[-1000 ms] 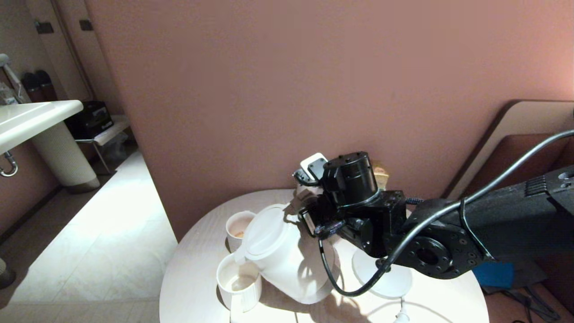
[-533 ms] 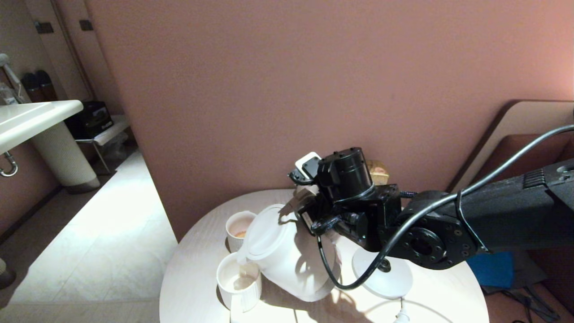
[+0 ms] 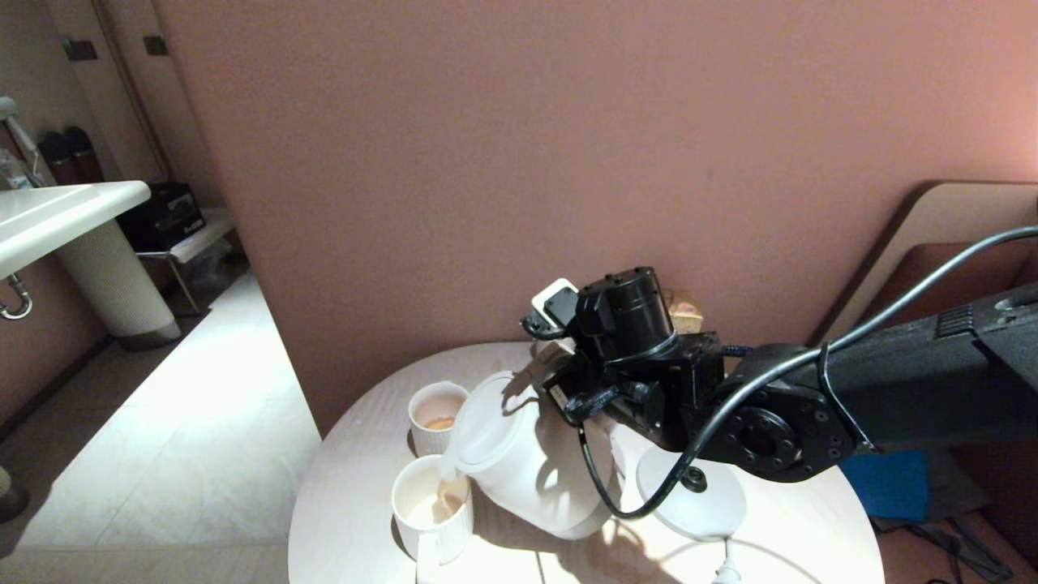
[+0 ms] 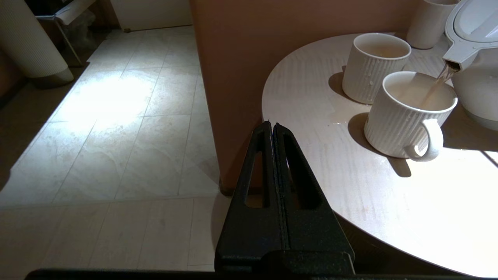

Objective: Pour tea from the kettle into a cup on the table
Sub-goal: Pour water into another cup

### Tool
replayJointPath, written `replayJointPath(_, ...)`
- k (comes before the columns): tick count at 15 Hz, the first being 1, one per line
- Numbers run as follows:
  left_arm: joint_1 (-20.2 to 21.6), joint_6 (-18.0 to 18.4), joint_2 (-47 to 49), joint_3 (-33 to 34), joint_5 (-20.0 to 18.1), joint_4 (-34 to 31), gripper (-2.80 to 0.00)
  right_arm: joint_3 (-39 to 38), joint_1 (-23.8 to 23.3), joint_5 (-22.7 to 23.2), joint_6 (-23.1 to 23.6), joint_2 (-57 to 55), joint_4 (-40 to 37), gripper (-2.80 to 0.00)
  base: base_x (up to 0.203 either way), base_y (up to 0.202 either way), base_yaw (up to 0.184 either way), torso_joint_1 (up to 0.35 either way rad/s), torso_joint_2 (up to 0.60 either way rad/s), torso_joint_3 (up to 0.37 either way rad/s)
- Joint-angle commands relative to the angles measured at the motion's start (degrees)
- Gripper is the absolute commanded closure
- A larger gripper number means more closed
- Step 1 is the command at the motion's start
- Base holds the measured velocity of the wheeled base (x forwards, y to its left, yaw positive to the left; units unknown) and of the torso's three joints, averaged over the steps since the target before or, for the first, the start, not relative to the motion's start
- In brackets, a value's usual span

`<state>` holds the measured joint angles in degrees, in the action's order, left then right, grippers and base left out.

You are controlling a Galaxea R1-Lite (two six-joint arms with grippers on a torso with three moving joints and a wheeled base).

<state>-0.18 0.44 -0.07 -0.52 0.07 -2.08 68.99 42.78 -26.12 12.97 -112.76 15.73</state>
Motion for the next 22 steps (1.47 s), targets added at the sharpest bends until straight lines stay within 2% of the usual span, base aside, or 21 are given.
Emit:
replayJointPath(1, 0.0, 0.0, 0.1, 0.0, 0.0, 0.0, 0.0, 0.0, -0.1, -0.2, 0.7, -0.2, 0.1, 0.0, 0.0, 0.0, 0.0, 0.0, 0.0, 0.0)
replayJointPath(6, 0.0, -0.1, 0.1, 0.0, 0.0, 0.0, 0.0, 0.5, -0.3, -0.2, 3.3, -0.6, 0.1, 0.0, 0.0, 0.0, 0.0, 0.0, 0.0, 0.0)
replayJointPath(22, 0.0, 0.0, 0.1, 0.0, 0.0, 0.0, 0.0, 3.1, -0.2, -0.2, 6.1, -1.0, -2.1, 0.0, 0.0, 0.0, 0.0, 0.0, 0.0, 0.0)
